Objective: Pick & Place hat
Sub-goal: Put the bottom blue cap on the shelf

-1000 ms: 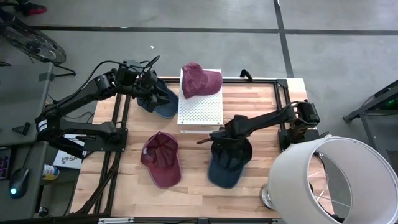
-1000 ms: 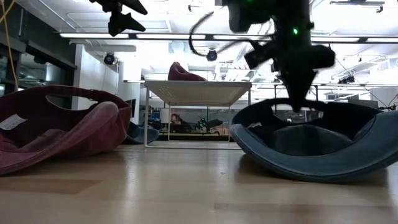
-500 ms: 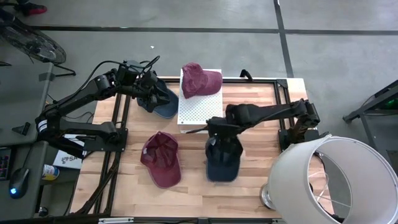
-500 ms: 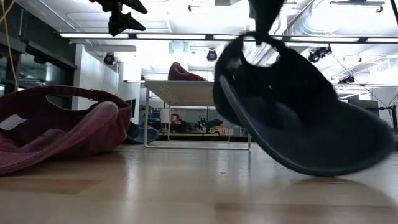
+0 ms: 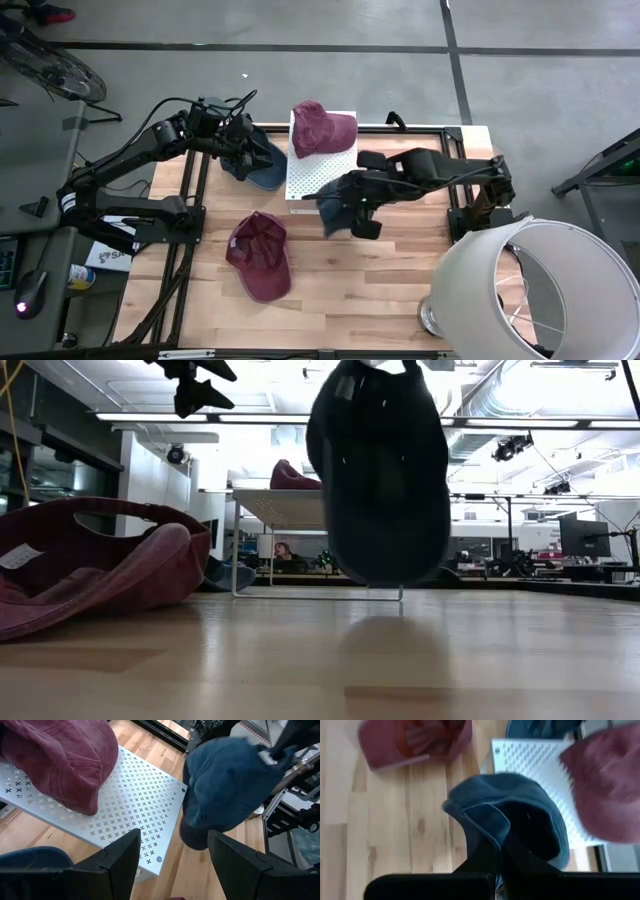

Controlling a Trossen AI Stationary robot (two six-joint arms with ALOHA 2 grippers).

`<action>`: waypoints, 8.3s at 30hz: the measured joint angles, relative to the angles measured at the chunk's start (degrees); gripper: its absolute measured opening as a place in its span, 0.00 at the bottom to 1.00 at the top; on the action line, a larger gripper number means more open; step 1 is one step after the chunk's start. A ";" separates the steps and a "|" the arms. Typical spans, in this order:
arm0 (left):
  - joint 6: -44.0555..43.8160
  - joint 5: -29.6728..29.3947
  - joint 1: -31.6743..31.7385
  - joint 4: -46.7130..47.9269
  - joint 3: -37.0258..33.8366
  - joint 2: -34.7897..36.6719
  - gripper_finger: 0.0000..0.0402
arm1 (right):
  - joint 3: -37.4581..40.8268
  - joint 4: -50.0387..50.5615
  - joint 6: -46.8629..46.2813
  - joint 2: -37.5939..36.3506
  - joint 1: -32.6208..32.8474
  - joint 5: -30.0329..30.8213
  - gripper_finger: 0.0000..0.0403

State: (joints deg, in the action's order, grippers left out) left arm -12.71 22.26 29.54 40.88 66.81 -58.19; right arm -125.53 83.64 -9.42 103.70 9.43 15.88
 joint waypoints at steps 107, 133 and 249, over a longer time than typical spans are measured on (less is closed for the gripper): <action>81.94 -22.86 -24.81 -44.94 -0.02 -4.55 0.44 | -9.47 -48.33 28.40 -5.23 -13.92 -20.64 0.00; 81.86 -23.50 -24.81 -44.49 -0.02 -4.46 0.06 | -9.47 -47.30 28.36 -5.22 -13.92 -19.44 0.00; 79.21 -42.54 -24.70 -23.58 0.04 -3.91 0.06 | -8.58 -33.38 4.81 14.05 -11.22 11.37 0.42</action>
State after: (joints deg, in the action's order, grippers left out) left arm 66.50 -20.28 4.84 17.30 66.85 -62.11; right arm -134.10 50.26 -4.61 117.75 -1.79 27.25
